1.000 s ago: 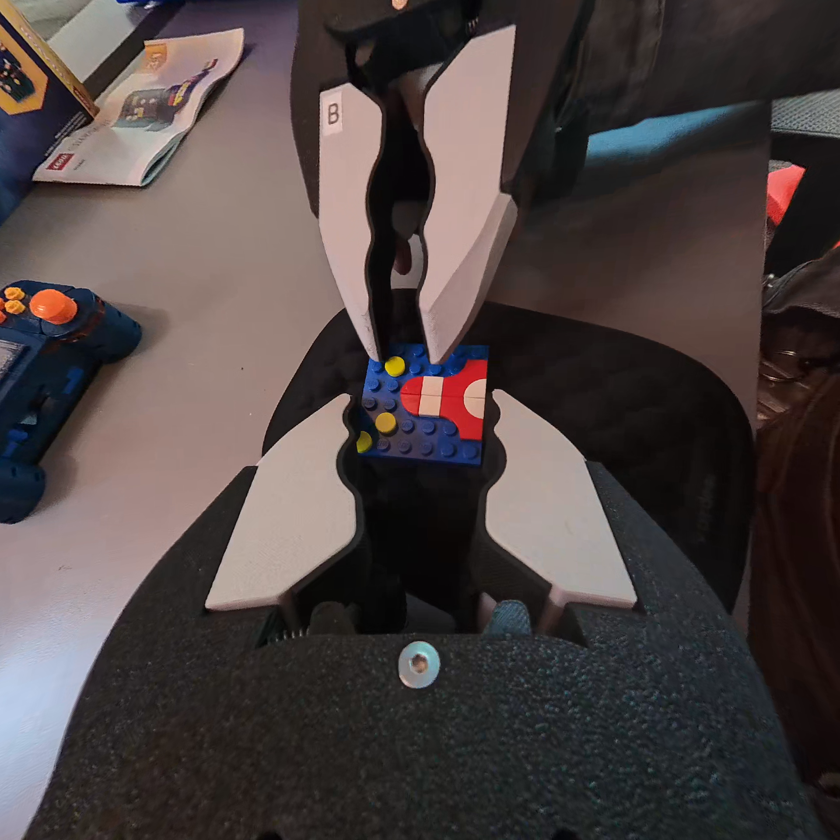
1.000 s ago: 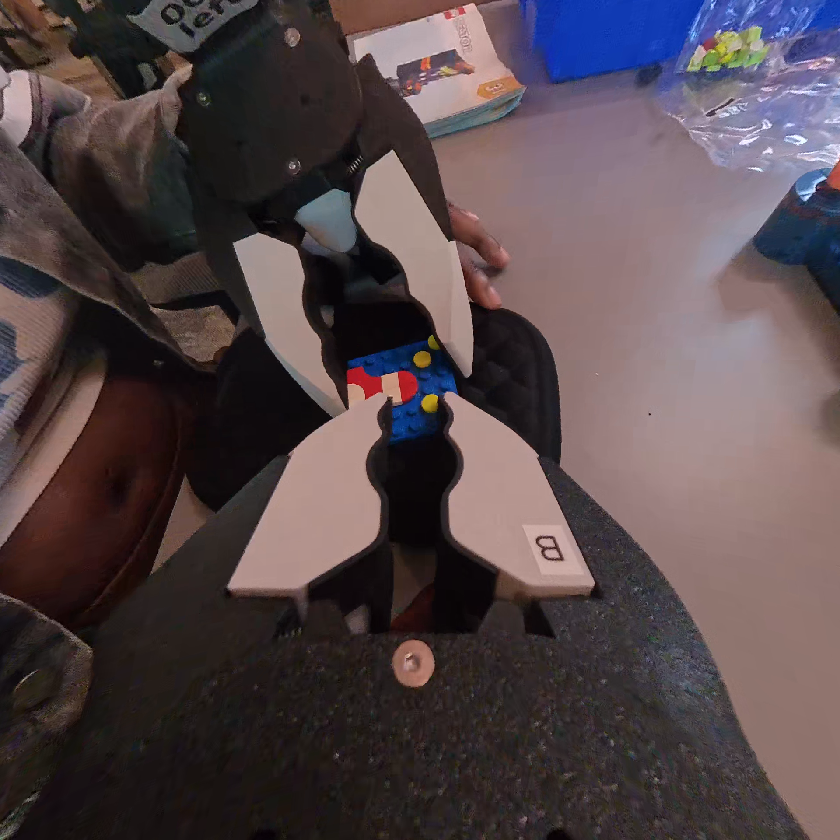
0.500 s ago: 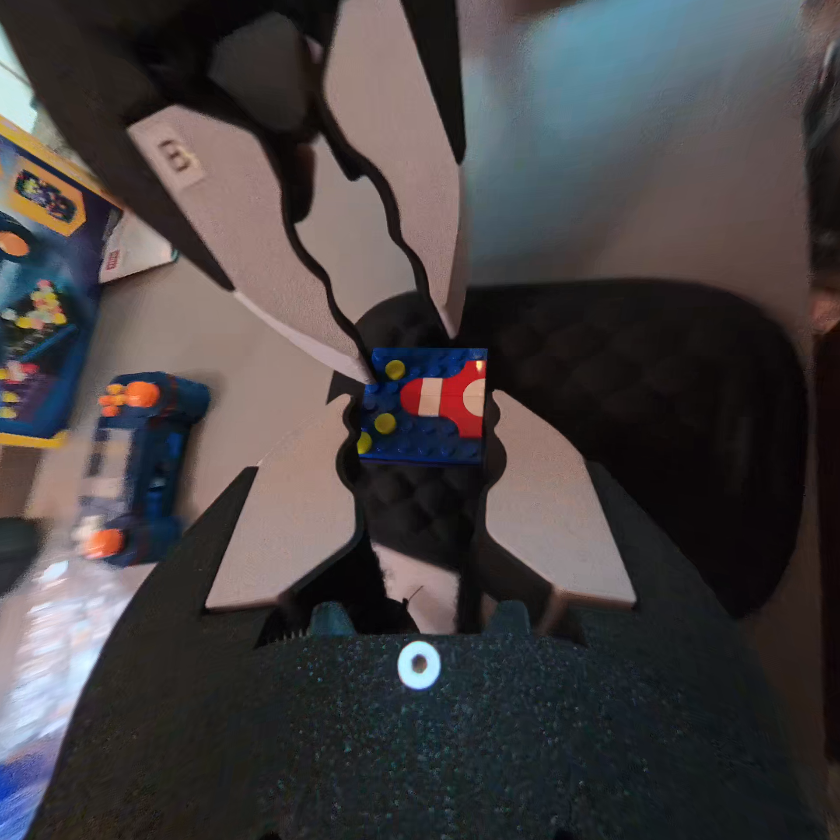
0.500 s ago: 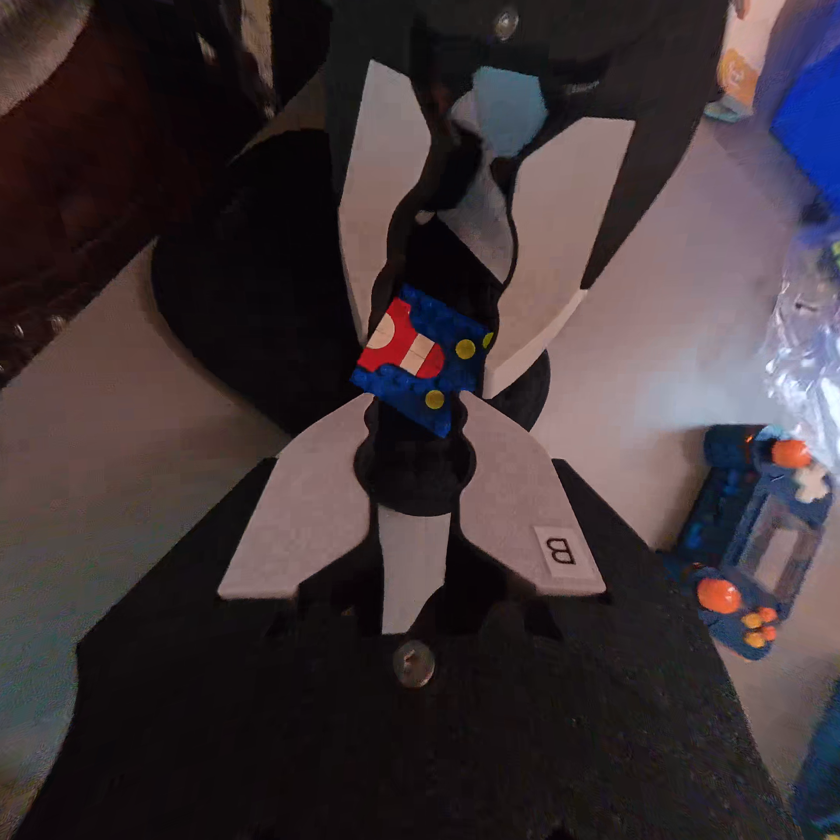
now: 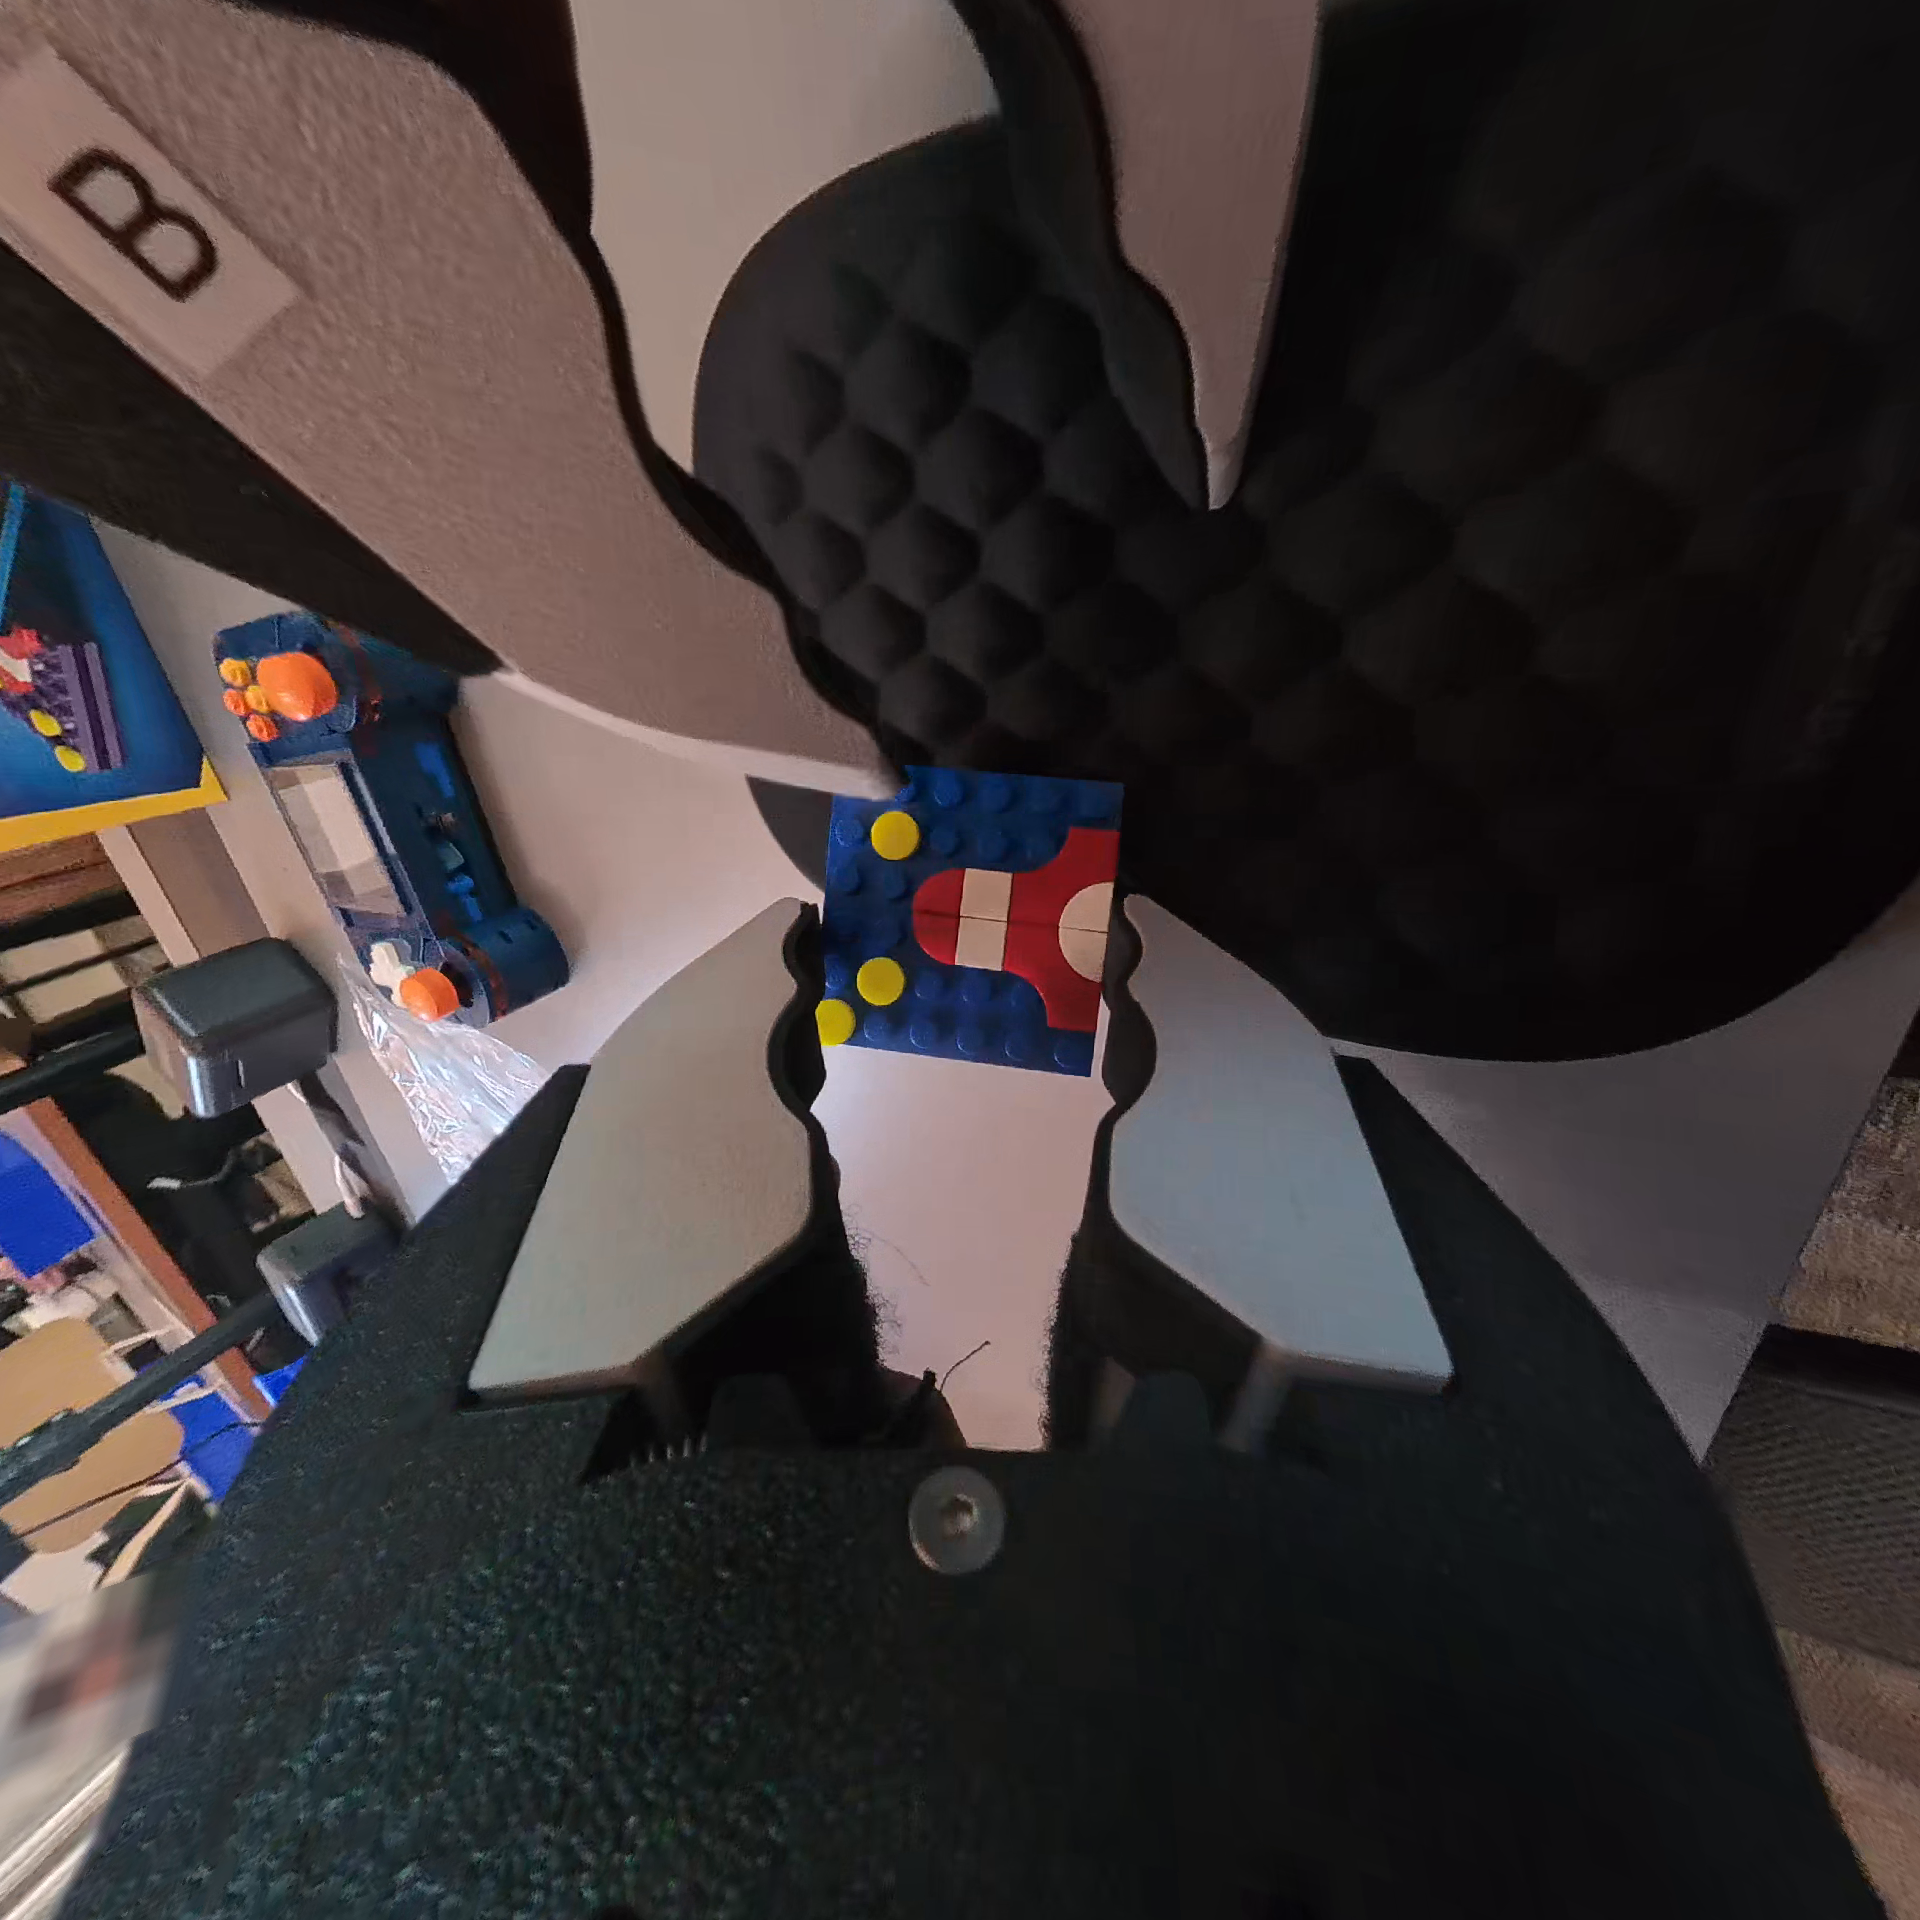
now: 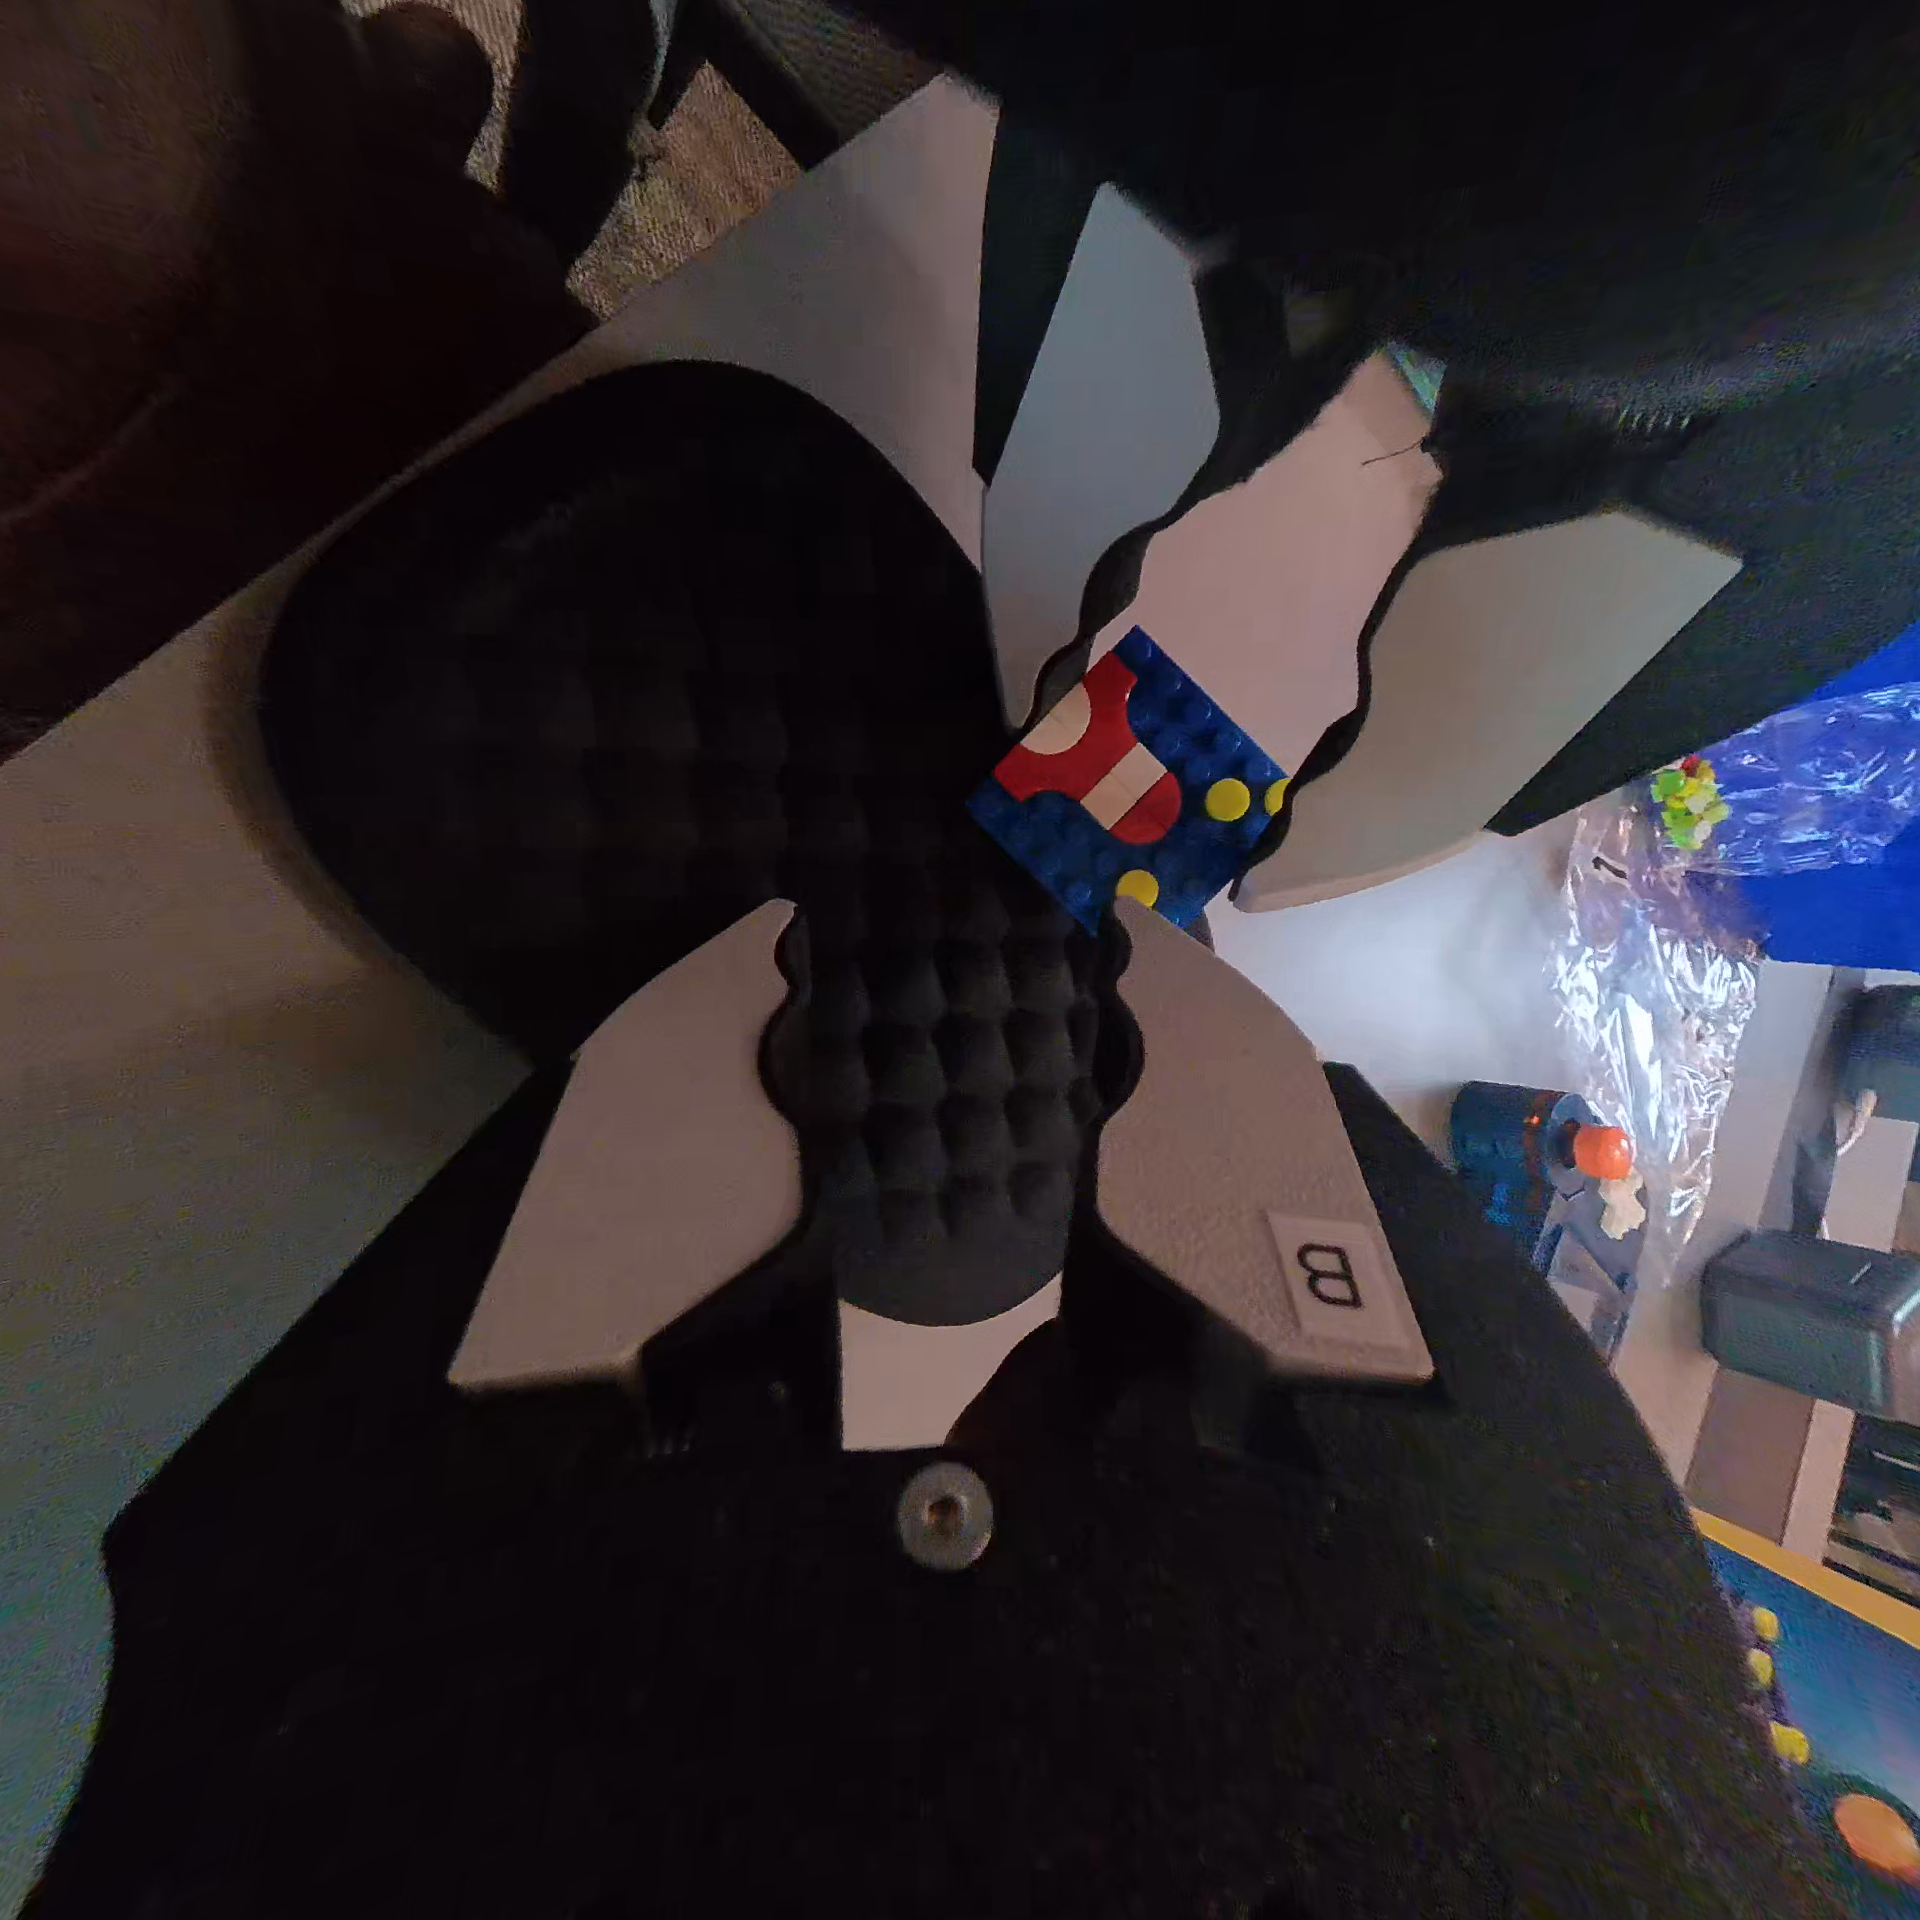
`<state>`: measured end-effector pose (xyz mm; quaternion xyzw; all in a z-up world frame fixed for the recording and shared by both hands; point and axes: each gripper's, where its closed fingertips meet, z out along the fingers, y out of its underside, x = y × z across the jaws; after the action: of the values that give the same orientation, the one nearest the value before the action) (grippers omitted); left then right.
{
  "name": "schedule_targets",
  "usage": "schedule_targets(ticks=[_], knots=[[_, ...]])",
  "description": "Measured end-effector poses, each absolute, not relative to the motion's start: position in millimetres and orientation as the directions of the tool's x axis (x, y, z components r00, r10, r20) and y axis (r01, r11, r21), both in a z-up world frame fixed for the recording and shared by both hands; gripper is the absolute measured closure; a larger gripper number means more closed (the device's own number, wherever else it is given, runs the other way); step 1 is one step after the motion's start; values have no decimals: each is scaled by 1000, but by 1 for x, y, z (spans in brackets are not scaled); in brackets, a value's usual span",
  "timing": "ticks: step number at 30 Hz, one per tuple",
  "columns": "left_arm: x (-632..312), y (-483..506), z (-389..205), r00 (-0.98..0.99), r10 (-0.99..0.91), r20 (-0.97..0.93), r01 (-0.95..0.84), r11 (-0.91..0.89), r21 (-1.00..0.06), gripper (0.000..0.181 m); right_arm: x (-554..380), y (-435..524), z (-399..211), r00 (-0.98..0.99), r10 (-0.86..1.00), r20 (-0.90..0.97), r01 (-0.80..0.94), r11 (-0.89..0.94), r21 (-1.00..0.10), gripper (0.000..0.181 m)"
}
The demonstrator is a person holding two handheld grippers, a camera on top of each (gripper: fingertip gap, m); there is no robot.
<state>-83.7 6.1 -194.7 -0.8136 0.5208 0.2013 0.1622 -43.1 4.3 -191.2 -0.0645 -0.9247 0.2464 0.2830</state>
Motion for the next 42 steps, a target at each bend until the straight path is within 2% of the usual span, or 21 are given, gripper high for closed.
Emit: schedule_targets(ticks=[2, 4, 6, 7, 9, 11, 13, 15, 17, 18, 19, 20, 23, 27, 30, 31, 32, 35, 38, 40, 42], knots=[[-83, 7, -195, 359, -798, -484, -921, -388, -43, 130, -42, 6, -191, -838, 281, 468, -6, 853, -522, 129], [-84, 7, -197, 415, -800, -433, -907, -403, -126, 130, -42, 11, -189, -850, 354, 390, 59, 800, -597, 132], [-81, 11, -191, 547, -756, -359, -832, -440, -338, 130, -48, 16, -182, -815, 526, 244, 203, 653, -729, 131], [-72, 14, -182, 631, -723, -283, -740, -451, -499, 130, -47, 13, -178, -792, 602, 101, 297, 525, -797, 121], [-58, 11, -165, 697, -708, -114, -554, -431, -712, 130, -48, 13, -173, -702, 705, -105, 435, 308, -846, 108], [-42, 1, -151, 663, -746, 67, -362, -398, -843, 130, -43, 12, -157, -691, 717, -97, 347, 211, -914, 108], [-34, -11, -153, 581, -763, 285, -224, -486, -845, 130, -39, 18, -140, -658, 730, 185, 100, 328, -939, 122], [-29, -14, -155, 510, -773, 377, -165, -518, -839, 130, -27, 7, -133, -631, 618, 468, -115, 522, -845, 131], [-22, -20, -157, 424, -786, 450, -173, -557, -812, 130, -26, -5, -146, -650, 536, 539, -122, 626, -770, 127], [-19, -22, -159, 395, -793, 464, -190, -565, -803, 130, -29, -7, -151, -638, 515, 573, -118, 670, -733, 136], [-16, -22, -160, 381, -796, 470, -208, -569, -796, 130, -30, -10, -155, -625, 481, 614, -135, 709, -692, 162], [-15, -24, -164, 366, -797, 480, -236, -579, -780, 130, -32, -12, -158, -620, 464, 633, -142, 726, -672, 169], [-27, -7, -169, 524, -758, 388, -259, -576, -776, 122, -34, -3, -173, -639, 585, 500, 62, 687, -724, 168], [-38, 6, -133, 715, -692, -98, -353, -236, -905, 125, -34, 12, -179, -488, 814, 315, 336, 508, -793, 169], [-39, 5, -156, 626, -624, -467, -691, -168, -703, 137, -32, 10, -182, -349, 913, 209, 468, 363, -806, 169], [-44, 7, -163, 593, -608, -528, -750, -178, -637, 151, -31, 10, -183, -320, 926, 202, 480, 342, -808, 169], [-42, 6, -167, 568, -622, -539, -768, -165, -619, 160, -30, 10, -185, -295, 935, 194, 497, 324, -805, 168], [-38, 6, -168, 536, -673, -510, -762, -127, -634, 161, -26, 7, -190, -253, 946, 203, 522, 311, -794, 168], [-37, 0, -173, 432, -763, -482, -805, -85, -586, 162, -20, -4, -194, -350, 916, 197, 508, 362, -782, 162], [-38, -2, -176, 370, -798, -476, -834, -59, -549, 164, -8, -15, -190, -462, 885, -48, 535, 235, -812, 145], [-38, -3, -177, 327, -815, -479, -849, -30, -528, 166, -4, -9, -172, -483, 813, -325, 553, -5, -833, 150]])
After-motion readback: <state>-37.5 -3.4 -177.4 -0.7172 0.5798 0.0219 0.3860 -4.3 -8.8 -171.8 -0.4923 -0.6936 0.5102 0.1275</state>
